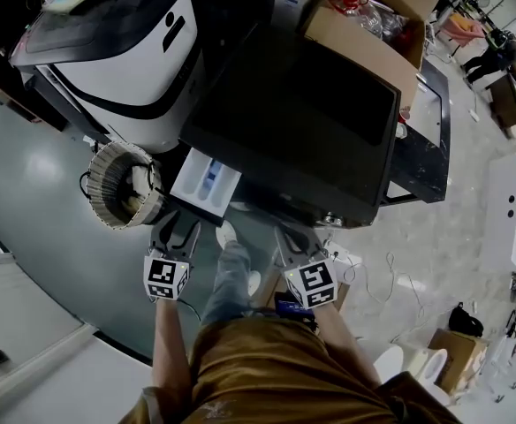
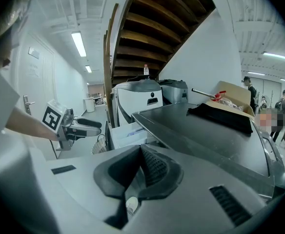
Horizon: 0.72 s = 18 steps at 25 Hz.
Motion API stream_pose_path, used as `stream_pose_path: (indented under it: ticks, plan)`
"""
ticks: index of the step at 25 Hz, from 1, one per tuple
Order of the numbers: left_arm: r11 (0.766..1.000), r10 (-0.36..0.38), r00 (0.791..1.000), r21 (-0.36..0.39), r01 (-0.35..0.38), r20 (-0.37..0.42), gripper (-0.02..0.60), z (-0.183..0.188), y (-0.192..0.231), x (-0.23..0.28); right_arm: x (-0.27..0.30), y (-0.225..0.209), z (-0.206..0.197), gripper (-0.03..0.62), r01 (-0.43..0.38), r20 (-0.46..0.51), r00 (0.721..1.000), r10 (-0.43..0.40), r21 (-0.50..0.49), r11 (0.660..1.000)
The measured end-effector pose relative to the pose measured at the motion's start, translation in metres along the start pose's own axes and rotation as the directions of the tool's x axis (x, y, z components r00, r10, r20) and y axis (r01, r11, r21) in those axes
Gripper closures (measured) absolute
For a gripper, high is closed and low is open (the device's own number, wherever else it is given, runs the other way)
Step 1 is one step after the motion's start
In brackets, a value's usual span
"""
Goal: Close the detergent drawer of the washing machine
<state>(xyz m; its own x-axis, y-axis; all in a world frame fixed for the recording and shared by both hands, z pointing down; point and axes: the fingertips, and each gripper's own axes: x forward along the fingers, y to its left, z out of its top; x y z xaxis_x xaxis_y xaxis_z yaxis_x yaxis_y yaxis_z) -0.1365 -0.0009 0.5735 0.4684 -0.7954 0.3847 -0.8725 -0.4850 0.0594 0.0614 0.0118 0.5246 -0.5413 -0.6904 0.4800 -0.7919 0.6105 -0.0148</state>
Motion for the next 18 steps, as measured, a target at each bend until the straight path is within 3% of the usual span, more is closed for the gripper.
stream_pose_path:
  ticks: [9, 18]
  plan:
    - [0.999, -0.047, 0.999, 0.018, 0.047, 0.017, 0.366, -0.010, -0.001, 0.007, 0.010, -0.001, -0.007, 0.582, -0.018, -0.036, 0.999, 0.018, 0.001, 1.000]
    - [1.000, -0.024, 1.000, 0.006, 0.024, 0.016, 0.364, -0.021, 0.010, 0.014, 0.021, -0.003, -0.010, 0.582, -0.033, -0.060, 0.998, 0.032, -0.007, 0.999]
